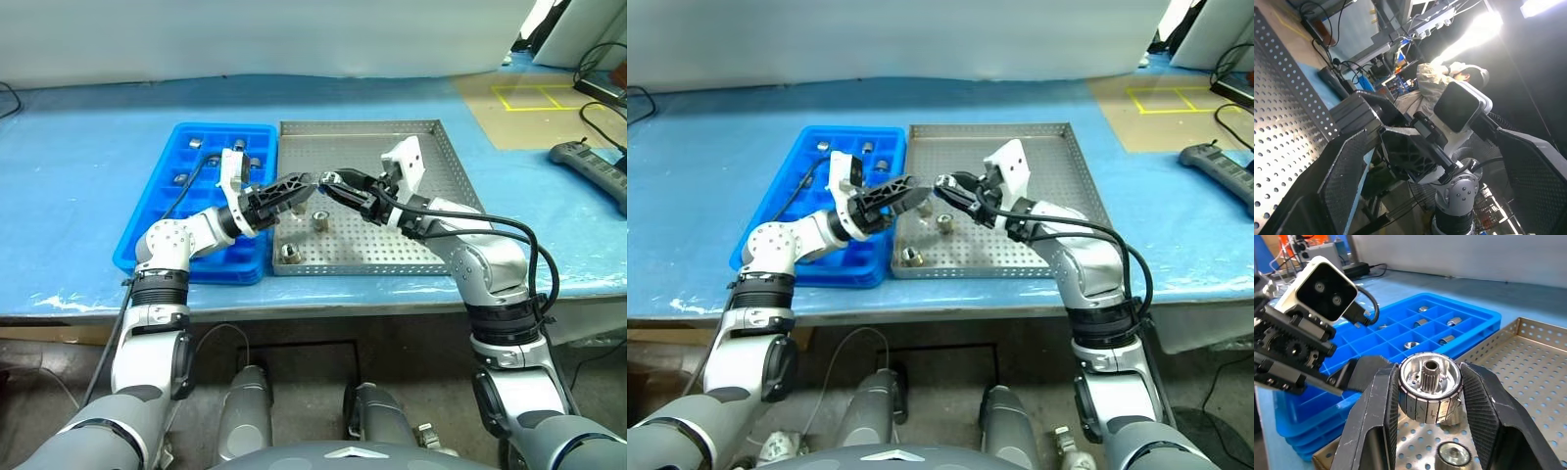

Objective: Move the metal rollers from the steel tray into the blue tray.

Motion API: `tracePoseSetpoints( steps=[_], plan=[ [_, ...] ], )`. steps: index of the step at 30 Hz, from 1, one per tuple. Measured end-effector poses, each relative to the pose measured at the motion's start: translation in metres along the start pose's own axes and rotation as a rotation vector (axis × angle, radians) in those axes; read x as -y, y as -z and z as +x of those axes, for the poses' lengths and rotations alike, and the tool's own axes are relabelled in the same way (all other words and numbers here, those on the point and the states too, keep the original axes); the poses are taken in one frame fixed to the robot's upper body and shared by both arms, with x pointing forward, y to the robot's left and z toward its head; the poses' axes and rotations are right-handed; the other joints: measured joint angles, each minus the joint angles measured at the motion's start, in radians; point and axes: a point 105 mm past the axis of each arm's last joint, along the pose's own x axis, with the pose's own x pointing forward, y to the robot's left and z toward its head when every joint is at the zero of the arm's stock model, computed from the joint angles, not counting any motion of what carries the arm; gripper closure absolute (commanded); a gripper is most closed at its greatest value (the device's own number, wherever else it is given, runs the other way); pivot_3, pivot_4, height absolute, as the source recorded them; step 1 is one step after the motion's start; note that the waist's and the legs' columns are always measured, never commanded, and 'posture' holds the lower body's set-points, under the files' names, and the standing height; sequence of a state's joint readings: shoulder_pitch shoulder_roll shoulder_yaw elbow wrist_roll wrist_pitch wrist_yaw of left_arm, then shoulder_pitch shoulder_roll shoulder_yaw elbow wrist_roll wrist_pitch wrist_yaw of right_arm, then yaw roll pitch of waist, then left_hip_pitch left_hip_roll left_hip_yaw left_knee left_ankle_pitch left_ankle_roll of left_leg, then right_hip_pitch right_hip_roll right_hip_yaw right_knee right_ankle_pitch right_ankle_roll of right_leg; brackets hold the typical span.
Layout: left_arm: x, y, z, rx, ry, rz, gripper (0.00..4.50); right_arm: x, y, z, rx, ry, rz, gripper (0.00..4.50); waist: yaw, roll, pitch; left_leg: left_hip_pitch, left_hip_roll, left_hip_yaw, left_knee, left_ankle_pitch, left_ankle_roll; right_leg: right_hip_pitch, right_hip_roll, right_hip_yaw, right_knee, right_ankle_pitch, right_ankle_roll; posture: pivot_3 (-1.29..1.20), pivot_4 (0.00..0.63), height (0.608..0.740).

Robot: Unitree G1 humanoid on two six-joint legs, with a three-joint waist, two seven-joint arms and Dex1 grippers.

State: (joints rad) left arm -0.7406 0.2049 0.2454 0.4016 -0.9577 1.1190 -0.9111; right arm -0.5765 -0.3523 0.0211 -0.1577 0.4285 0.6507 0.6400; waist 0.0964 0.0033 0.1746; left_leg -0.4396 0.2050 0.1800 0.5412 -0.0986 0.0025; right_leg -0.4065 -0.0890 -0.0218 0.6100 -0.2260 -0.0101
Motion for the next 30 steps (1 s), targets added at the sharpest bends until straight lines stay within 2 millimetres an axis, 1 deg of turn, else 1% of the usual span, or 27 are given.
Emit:
tracePoseSetpoints(
  steps=[2, 5, 8, 12, 20, 21, 22, 27, 30],
  plan=[
    [-0.007, 0.002, 0.006, 0.007, -0.024, -0.043, 0.07, -0.003, -0.001, 0.002, 0.007, -0.016, 0.004, 2.97, -0.001, 0.0, 0.0, 0.0, 0.0, 0.0, 0.0, 0.0, 0.0, 0.0, 0.0, 0.0, 0.0, 0.0, 0.0, -0.09, 0.15, 0.74],
    [-0.011, 0.003, 0.018, 0.004, -0.033, -0.075, 0.07, -0.009, 0.001, 0.006, 0.004, -0.042, 0.01, 2.97, -0.001, 0.0, 0.0, 0.0, 0.0, -0.001, 0.0, 0.0, 0.0, 0.0, 0.0, 0.0, 0.0, 0.0, 0.0, -0.09, 0.15, 0.74],
    [-0.014, -0.001, 0.019, 0.028, -0.05, -0.093, 0.07, -0.009, 0.0, 0.006, 0.005, -0.042, 0.009, 2.97, -0.001, 0.0, 0.0, 0.0, 0.0, -0.001, 0.0, 0.0, 0.0, 0.0, 0.0, 0.0, -0.001, 0.0, 0.0, -0.09, 0.15, 0.74],
    [-0.015, 0.001, 0.026, 0.04, -0.037, -0.118, 0.07, -0.012, -0.003, 0.005, 0.014, -0.053, 0.002, 2.97, 0.0, 0.0, 0.0, 0.0, 0.0, -0.001, 0.0, 0.0, 0.0, 0.001, 0.0, -0.001, -0.002, 0.0, 0.0, -0.1, 0.15, 0.74],
    [-0.022, -0.008, 0.026, 0.092, -0.084, -0.138, 0.07, -0.012, -0.002, 0.005, 0.009, -0.054, 0.004, 2.97, -0.001, 0.0, 0.0, 0.0, 0.0, -0.001, 0.001, -0.001, 0.001, 0.001, 0.0, -0.001, -0.002, 0.0, 0.0, -0.11, 0.15, 0.74],
    [-0.023, -0.009, 0.026, 0.1, -0.089, -0.139, 0.43, -0.012, -0.002, 0.005, 0.009, -0.054, 0.004, 2.97, 0.0, 0.0, 0.0, 0.0, 0.0, -0.001, 0.001, -0.001, 0.001, 0.001, 0.0, -0.001, -0.002, 0.0, 0.0, -0.11, 0.15, 0.74],
    [-0.024, -0.011, 0.026, 0.105, -0.094, -0.138, 0.62, -0.012, -0.002, 0.005, 0.009, -0.054, 0.004, 2.97, 0.0, 0.0, 0.0, 0.0, 0.0, -0.001, 0.001, -0.001, 0.001, 0.001, 0.0, -0.001, -0.002, 0.0, 0.0, -0.11, 0.15, 0.74],
    [-0.022, -0.011, 0.026, 0.093, -0.087, -0.134, 2.23, -0.012, -0.001, 0.005, 0.007, -0.053, 0.006, 2.97, -0.001, 0.0, 0.0, 0.0, 0.0, -0.001, 0.0, -0.001, 0.001, 0.001, 0.0, -0.001, -0.002, 0.0, 0.0, -0.1, 0.15, 0.74],
    [-0.02, -0.012, 0.023, 0.073, -0.101, -0.114, 2.23, -0.015, -0.002, 0.005, 0.007, -0.064, -0.002, 2.97, -0.001, 0.0, 0.0, 0.0, 0.0, -0.001, 0.0, -0.001, 0.001, 0.001, 0.0, -0.001, -0.002, 0.0, 0.0, -0.1, 0.15, 0.74]
  ],
)
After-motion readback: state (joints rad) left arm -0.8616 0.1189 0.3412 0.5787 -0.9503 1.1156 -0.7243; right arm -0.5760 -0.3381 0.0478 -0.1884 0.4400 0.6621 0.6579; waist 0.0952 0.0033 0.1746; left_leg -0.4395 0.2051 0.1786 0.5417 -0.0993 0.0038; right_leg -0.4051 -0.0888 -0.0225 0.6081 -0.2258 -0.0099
